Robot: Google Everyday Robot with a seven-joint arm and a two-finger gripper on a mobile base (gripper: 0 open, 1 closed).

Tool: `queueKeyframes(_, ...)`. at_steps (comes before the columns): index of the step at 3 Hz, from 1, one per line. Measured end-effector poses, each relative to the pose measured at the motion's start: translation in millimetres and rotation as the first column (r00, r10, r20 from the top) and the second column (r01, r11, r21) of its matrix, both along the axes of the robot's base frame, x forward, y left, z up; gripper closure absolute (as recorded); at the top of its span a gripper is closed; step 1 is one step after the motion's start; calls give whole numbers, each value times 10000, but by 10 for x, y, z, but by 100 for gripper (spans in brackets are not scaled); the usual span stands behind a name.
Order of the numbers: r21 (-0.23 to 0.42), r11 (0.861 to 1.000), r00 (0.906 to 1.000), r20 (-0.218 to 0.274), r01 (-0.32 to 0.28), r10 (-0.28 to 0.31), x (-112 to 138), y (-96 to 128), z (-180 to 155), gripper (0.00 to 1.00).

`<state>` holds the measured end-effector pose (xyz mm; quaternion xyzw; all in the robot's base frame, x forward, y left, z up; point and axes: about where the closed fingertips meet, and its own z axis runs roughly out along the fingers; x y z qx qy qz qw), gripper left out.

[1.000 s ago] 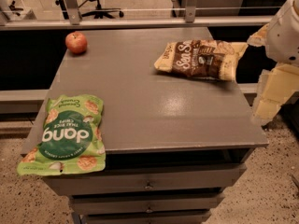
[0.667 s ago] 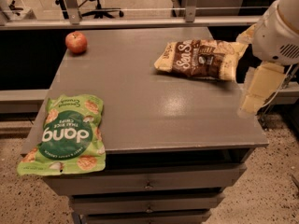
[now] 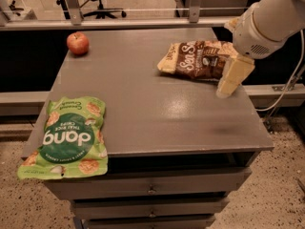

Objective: Move brown chip bag near green rice chip bag

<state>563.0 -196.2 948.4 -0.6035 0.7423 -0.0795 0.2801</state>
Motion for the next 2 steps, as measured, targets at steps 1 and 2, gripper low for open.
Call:
queueKeyframes(1,344,9994,9977,679,55,-79,434,20,7,0)
queueKeyframes(2,754,9969,9965,786,241,-301,824,32,-92,0)
